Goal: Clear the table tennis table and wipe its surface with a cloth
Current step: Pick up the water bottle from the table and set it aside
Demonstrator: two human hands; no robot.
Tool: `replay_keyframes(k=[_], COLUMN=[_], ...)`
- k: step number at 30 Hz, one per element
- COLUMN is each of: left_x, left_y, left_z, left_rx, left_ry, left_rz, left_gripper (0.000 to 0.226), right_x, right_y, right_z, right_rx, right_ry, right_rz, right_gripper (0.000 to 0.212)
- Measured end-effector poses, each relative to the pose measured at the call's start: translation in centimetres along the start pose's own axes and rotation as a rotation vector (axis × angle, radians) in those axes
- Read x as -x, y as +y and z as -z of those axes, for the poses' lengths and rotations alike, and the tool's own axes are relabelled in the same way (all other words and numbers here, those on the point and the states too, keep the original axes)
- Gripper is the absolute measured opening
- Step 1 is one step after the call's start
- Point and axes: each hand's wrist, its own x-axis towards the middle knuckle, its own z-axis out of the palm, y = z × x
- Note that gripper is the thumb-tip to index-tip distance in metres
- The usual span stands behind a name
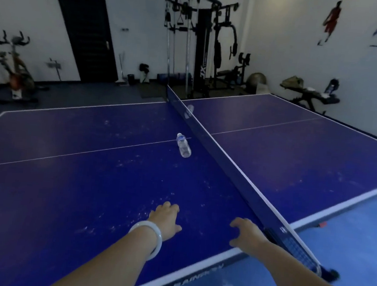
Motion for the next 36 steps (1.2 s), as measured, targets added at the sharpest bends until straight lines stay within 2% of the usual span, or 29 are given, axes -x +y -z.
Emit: replay_keyframes(k=[10,19,24,30,33,36], left_x=[-13.4,-25.6,-32.9,-37.5,-38.4,-38.8], left_y=[-2.7,-6.4,-8.5,-11.3,-11.5,-12.0], left_z=[2.4,3.1,2.2,-0.4,-1.9,-2.8], left_rx=[0.002,0.061,0.064,0.291,0.301,0.311], left_ry=[-0.051,0.051,0.062,-0.135,-0.174,-0.183], left_rz=[0.090,0.367,0.506,0.795,0.812,0.822], left_gripper=[0.055,0.066,0.086,0.124,0.137,0.138], right_x=[-14.7,-31.0,-39.0,-47.6,-51.6,-55.4], right_y=[-2.8,-5.0,-6.4,-10.3,-13.1,-15.9], right_z=[4.3,4.4,4.0,5.3,6.4,6.8], right_rx=[-0.043,-0.074,-0.093,-0.229,-0.325,-0.371], right_ry=[-0.048,-0.205,-0.247,-0.159,-0.080,-0.027], right_rz=[0.045,0.143,0.184,0.220,0.193,0.109], right_gripper=[0.055,0.049,0.056,0.068,0.065,0.078])
